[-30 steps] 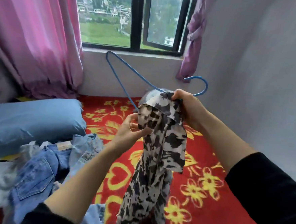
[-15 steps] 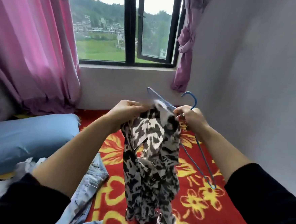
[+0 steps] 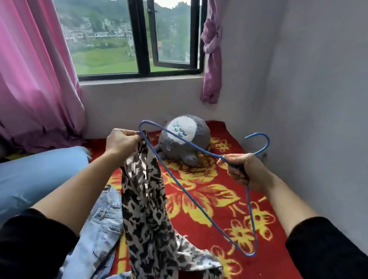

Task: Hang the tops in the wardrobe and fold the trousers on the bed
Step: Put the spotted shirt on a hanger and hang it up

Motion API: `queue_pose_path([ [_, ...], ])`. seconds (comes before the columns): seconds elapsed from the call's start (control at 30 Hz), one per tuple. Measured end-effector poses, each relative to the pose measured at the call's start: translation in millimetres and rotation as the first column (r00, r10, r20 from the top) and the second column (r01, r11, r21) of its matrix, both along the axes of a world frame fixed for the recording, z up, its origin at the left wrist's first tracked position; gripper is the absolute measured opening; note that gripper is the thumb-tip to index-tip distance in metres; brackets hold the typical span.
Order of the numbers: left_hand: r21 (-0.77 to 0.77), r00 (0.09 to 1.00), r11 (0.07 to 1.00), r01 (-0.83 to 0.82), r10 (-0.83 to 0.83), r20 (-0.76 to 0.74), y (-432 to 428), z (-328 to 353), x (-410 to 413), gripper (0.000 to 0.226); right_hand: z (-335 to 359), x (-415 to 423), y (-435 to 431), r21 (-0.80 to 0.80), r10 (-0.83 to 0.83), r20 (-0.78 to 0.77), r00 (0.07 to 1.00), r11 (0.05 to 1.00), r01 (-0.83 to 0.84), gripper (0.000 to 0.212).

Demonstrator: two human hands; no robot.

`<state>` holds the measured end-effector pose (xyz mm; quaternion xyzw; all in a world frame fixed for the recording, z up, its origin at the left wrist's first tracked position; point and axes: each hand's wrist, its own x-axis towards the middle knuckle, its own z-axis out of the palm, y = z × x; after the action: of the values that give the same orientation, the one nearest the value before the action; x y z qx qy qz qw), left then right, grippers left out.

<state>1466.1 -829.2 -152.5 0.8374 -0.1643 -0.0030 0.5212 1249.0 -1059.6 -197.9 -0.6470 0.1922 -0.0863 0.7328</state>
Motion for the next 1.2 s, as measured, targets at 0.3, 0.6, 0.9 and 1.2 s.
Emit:
queue_pose_path([
  [0.3, 0.074, 0.966, 0.997, 0.025, -0.043, 0.255, 16, 2, -2, 0.024, -12, 14, 22, -0.266, 0.09, -0.317, 0.944, 0.947, -0.179, 0.021],
  [0.6, 0.19, 0.929, 0.955, 0.227, -0.271, 0.253, 9, -4, -40, 0.013, -1, 65, 88, -0.36, 0.012, -0.112, 0.994, 0.931, -0.052, 0.027],
  [0.9, 0.453, 0.831, 0.832, 0.321, -0.477, 0.287, 29, -14, -34, 0.039, 8, 68, 104, -0.289, -0.08, -0.003, 0.997, 0.954, 0.076, 0.018],
  [1.2, 0.67, 0.585, 0.697, 0.256, -0.663, 0.467, 26, -7, -24, 0.025, 31, 54, 122, 0.112, 0.195, 0.172, 0.966, 0.97, -0.216, 0.02],
])
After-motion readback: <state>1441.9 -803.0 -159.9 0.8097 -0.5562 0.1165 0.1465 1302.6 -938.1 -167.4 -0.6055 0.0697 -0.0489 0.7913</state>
